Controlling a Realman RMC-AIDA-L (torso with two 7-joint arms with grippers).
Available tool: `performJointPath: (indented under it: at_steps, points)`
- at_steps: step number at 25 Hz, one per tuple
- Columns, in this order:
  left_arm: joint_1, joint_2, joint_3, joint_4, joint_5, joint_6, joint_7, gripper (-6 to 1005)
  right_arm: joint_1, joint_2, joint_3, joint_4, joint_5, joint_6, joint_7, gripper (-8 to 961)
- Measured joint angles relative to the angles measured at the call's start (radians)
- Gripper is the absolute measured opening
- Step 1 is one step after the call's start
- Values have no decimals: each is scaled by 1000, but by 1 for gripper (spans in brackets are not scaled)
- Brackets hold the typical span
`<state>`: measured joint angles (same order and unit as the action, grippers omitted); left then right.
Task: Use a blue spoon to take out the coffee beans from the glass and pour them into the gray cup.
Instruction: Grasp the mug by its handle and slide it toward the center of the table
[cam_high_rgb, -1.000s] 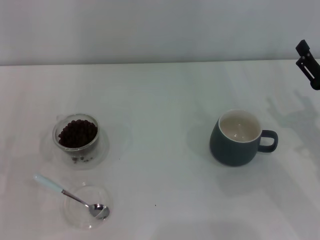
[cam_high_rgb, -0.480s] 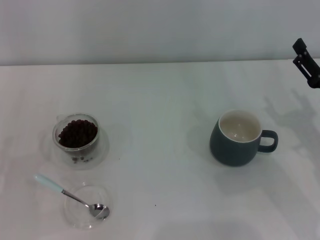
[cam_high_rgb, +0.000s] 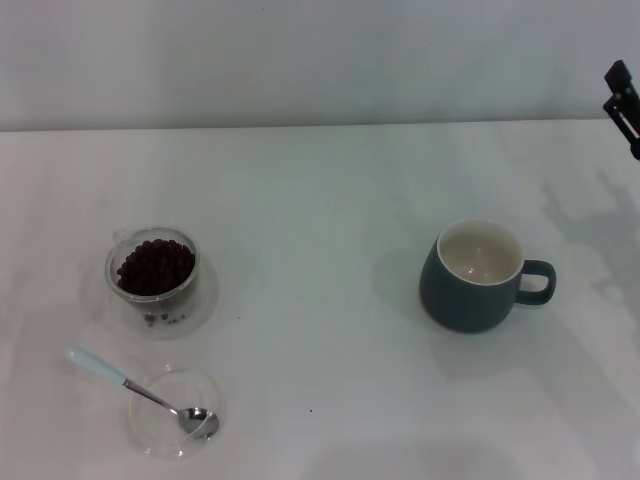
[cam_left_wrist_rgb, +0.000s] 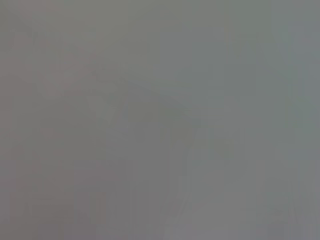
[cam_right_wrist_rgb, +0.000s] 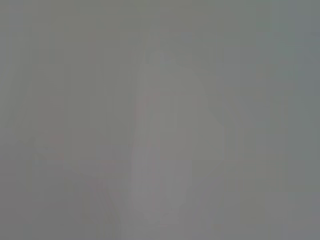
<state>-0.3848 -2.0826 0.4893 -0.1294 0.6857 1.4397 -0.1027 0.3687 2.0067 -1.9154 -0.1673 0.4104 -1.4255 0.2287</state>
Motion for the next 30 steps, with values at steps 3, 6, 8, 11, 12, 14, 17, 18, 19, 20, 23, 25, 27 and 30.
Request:
performJointPath:
  at_steps: [3,6,8,11,12,14,17,18,19,20,23,25,27,30]
  points:
    - [-7,0,0,-3,0,-7,1,835,16,1,2,-1,0,46,-10,863]
    - [-6,-1,0,-4,0,-5,2,835,30,2,2,-2,-4,67,-10,862]
    - [-2,-2,0,-4,2,-4,2,835,33,3,0,-2,-5,68,-12,862]
    - [9,-3,0,-10,7,-9,6,835,32,3,-5,-5,-5,65,-13,861]
    - [13,-3,0,-12,9,-9,6,834,30,3,-6,-7,-6,62,-11,861]
    - [19,-4,0,-17,12,-9,6,834,23,3,-11,-9,-7,48,-9,861]
    - [28,-5,0,-18,23,-7,4,834,20,3,-15,-6,-7,39,-7,860]
    - [30,-5,0,-19,30,-5,4,834,18,3,-16,-6,-7,38,-7,860]
    - [32,-5,0,-20,37,-3,3,834,17,3,-18,-6,-7,37,-7,860]
    - [33,-5,0,-23,41,-3,3,834,16,3,-21,-6,-7,37,-6,860]
    - [34,-5,0,-29,44,-4,4,835,13,3,-29,-8,-7,35,-6,859]
    - [34,-5,0,-30,44,-6,6,835,10,3,-41,-11,-7,29,-5,859]
    - [34,-5,0,-30,45,-7,6,835,8,3,-55,-12,-7,22,-5,858]
    - [32,-5,0,-30,50,-7,6,834,7,4,-67,-12,-7,18,-4,858]
